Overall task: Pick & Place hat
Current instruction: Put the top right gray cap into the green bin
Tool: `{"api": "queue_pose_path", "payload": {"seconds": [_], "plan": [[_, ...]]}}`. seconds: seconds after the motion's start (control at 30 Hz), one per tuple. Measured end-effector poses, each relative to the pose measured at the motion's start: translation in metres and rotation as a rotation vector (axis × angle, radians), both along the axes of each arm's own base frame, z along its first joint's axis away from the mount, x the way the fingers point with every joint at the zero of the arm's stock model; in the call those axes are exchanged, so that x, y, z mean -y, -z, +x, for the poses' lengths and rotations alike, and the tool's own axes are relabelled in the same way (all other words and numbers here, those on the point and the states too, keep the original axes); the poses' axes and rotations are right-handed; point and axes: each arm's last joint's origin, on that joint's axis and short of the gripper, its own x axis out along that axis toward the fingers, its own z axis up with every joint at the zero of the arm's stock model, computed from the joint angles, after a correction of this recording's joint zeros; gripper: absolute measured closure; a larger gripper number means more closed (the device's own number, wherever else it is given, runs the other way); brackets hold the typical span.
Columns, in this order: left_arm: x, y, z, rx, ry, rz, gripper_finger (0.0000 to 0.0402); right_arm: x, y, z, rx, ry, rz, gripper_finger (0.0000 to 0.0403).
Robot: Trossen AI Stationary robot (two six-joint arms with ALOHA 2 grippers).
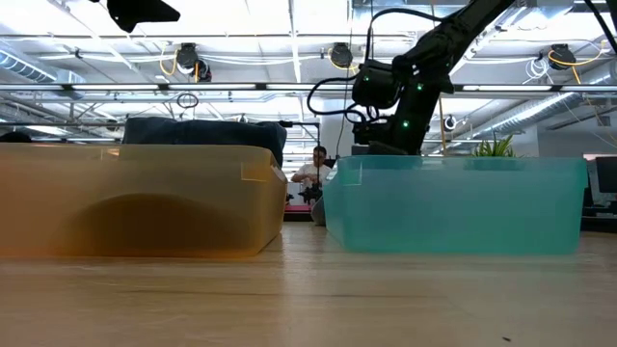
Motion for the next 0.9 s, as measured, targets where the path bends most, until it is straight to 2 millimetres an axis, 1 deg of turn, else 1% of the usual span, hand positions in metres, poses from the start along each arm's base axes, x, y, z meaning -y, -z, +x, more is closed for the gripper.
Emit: {"api": "queue_pose_path", "payload": {"seconds": [0.13,0.27,0.37,0.67,0.9], "plan": [[0.0,0.0,0.0,0.0,0.0,0.0,0.0147,0.0,-0.004,-0.001,0.004,0.003,-0.01,0.0399],[0.0,0.0,0.0,-0.001,0.002,0.007,0.0147,-0.003,-0.019,-0.006,0.044,-0.017,-0.021,0.0401],[0.0,0.0,0.0,-0.002,0.009,0.026,0.0147,-0.007,-0.036,-0.012,0.085,-0.025,-0.032,0.0402],[0.0,0.0,0.0,-0.004,0.016,0.045,0.0147,-0.021,-0.097,-0.042,0.255,-0.048,-0.121,0.0402],[0.0,0.0,0.0,-0.005,0.019,0.054,0.0147,-0.042,-0.135,-0.063,0.412,-0.109,-0.163,0.0402]]}}
